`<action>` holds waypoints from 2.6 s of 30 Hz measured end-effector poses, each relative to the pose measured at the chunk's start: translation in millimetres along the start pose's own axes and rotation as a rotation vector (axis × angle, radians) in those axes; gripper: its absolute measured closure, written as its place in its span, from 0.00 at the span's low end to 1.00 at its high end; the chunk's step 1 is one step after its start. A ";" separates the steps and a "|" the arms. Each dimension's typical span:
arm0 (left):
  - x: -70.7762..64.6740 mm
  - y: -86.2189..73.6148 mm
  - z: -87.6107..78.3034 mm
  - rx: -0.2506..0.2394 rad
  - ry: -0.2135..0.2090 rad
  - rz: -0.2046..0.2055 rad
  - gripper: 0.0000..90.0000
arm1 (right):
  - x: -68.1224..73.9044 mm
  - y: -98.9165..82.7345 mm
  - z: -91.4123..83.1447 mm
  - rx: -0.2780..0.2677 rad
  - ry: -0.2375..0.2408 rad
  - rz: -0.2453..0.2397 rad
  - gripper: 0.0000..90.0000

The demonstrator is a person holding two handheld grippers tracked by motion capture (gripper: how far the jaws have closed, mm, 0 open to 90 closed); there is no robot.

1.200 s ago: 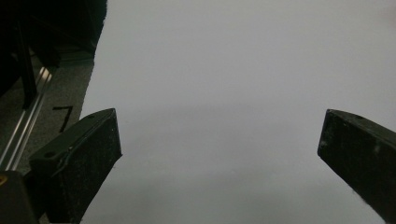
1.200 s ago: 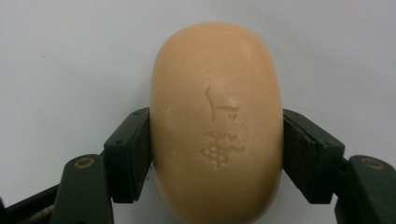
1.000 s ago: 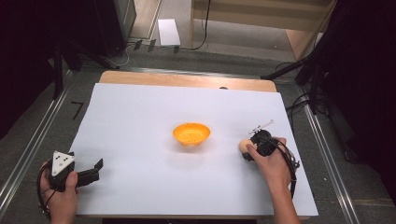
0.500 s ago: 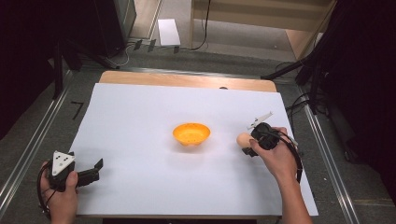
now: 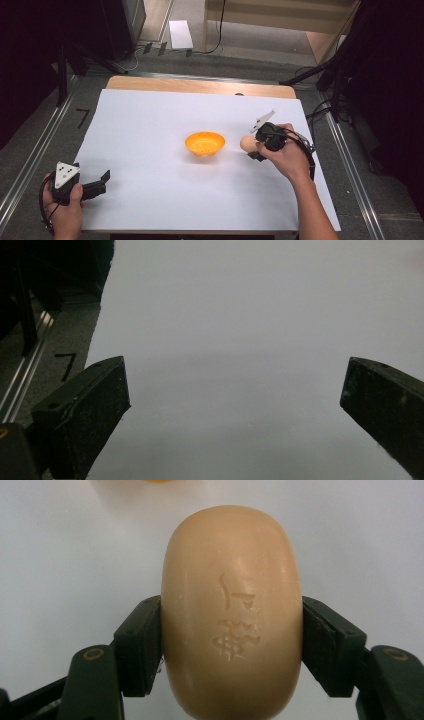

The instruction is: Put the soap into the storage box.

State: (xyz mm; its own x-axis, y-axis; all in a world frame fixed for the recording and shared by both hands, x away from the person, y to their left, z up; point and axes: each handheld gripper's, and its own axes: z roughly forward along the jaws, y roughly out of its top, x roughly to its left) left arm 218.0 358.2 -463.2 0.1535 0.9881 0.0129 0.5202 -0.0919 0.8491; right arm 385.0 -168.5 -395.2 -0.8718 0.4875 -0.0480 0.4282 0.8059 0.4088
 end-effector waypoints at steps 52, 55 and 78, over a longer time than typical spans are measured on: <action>0.7 0.1 0.2 0.002 -0.001 -0.004 0.00 | 16.7 106.1 20.4 -0.036 0.122 -0.248 0.36; 0.8 0.2 0.2 0.002 -0.001 -0.005 0.00 | 20.9 112.1 28.4 -0.018 0.140 -0.278 0.36; 1.0 0.1 -0.1 0.001 -0.005 -0.006 0.00 | 30.1 136.4 58.9 0.051 0.203 -0.344 0.36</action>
State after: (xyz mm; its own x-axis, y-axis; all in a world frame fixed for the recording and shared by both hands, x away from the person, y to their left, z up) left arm 218.1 359.2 -463.1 0.1545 0.9880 0.0054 0.5218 -0.0863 0.8487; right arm 431.2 -24.1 -394.6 -0.9934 0.1142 0.0089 0.1099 0.9288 0.3538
